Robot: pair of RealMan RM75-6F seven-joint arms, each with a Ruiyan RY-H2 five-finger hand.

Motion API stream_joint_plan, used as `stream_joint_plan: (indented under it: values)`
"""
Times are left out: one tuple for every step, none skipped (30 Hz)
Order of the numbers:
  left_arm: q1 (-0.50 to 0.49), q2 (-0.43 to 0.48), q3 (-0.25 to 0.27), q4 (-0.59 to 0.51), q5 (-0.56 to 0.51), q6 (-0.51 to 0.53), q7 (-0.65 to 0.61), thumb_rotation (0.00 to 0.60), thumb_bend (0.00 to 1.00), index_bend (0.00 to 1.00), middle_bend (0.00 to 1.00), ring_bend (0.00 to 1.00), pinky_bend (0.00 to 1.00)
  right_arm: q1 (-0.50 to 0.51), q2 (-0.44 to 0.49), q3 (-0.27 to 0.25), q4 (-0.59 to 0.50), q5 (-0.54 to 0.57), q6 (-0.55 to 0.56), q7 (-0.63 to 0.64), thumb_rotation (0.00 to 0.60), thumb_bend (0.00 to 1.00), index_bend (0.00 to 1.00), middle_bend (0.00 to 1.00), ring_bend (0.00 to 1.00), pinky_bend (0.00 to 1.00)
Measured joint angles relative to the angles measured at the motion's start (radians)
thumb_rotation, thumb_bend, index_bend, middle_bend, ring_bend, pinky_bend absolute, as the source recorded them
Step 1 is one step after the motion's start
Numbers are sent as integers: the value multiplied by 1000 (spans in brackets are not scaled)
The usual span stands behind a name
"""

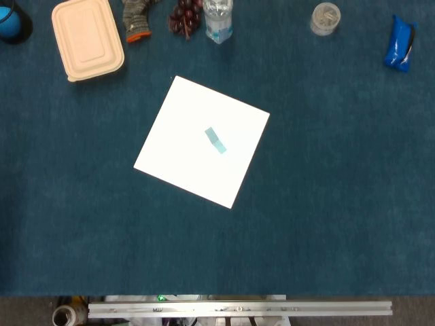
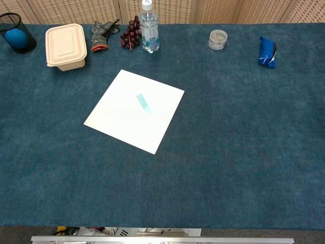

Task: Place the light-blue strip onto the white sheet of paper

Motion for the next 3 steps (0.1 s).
stream_joint_plan:
  values:
    - [0, 2, 1, -5, 1, 1, 4, 600, 231, 194, 272, 271, 215, -18, -3, 4, 7, -14, 7, 3, 547, 110, 202, 454, 409, 600]
    - [0, 3, 2, -8, 2, 0, 6, 600, 231, 194, 271, 271, 215, -30, -5, 7, 10, -23, 10, 4, 547, 110, 202, 454, 409, 600]
    - [1, 4, 3, -11, 2, -1, 8, 600, 231, 194, 272, 271, 215, -41, -6, 11, 13, -31, 12, 4, 547, 110, 202, 454, 409, 600]
